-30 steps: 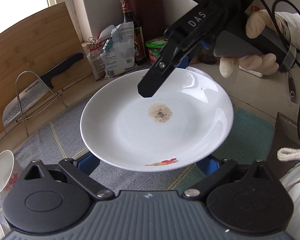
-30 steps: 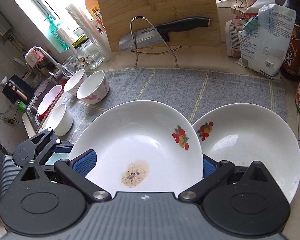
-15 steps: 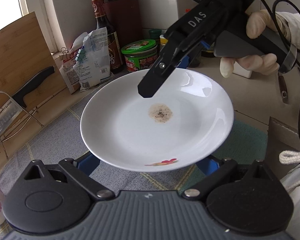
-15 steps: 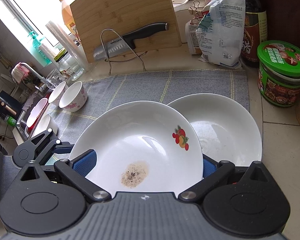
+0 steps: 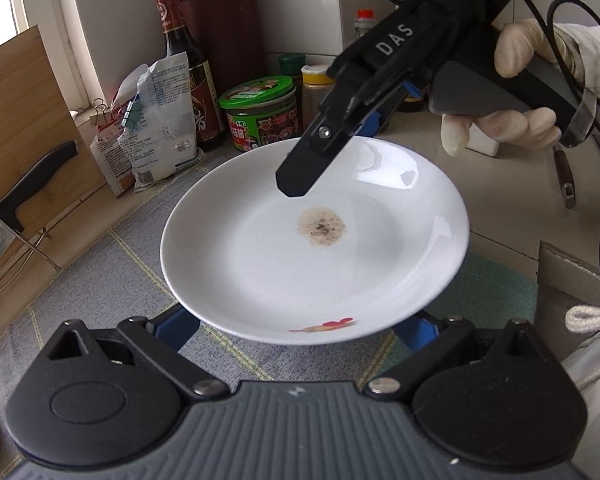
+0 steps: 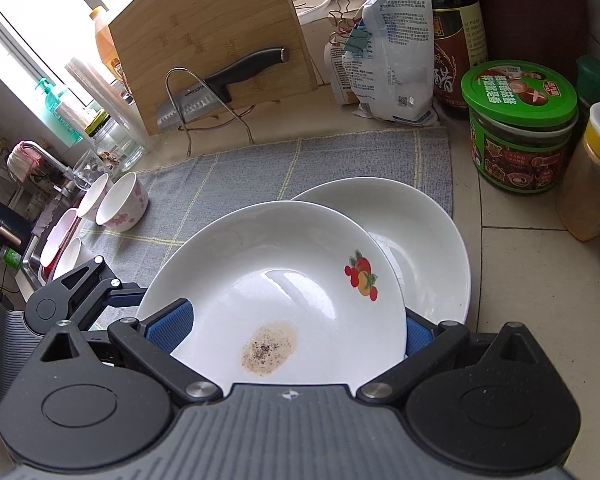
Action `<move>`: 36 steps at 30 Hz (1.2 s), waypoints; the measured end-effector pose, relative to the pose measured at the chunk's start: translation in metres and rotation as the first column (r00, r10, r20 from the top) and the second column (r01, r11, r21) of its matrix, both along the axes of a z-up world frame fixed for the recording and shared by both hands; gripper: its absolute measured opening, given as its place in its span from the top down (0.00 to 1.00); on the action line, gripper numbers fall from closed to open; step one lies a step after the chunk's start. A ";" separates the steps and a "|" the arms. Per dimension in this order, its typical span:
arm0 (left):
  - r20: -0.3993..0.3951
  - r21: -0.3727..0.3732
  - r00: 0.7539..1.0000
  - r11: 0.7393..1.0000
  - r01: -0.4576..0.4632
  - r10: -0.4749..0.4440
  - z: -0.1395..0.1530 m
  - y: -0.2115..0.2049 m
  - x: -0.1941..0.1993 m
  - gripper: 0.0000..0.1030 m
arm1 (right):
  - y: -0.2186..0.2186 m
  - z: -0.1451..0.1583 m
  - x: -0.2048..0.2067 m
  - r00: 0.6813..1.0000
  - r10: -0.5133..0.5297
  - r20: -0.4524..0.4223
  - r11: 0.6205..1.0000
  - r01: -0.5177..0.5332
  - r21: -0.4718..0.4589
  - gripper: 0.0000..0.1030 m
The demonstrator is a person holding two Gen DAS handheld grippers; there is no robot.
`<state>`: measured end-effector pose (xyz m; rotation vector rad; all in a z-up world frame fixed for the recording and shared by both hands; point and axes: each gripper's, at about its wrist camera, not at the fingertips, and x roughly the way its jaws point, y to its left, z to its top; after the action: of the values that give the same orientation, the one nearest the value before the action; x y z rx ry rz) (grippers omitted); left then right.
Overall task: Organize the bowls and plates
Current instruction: 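Lower the stained plate with the right tool onto the plate stack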
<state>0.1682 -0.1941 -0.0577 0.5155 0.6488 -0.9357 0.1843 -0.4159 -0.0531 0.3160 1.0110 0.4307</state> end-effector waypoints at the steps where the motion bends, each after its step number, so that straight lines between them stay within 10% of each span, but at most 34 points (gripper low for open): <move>1: -0.001 0.001 1.000 1.000 0.000 0.000 -0.001 -0.001 0.001 0.02 | -0.001 -0.001 0.001 1.000 -0.001 -0.001 1.000 0.001 0.001 0.00; 36: -0.034 0.017 0.999 0.999 -0.034 0.035 -0.013 -0.016 0.027 0.04 | -0.013 -0.018 0.011 0.998 -0.035 -0.055 0.999 0.034 -0.019 0.00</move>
<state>0.1953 -0.2096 -0.0706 0.5025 0.6944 -0.9091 0.1950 -0.4291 -0.0714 0.3299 1.0614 0.3829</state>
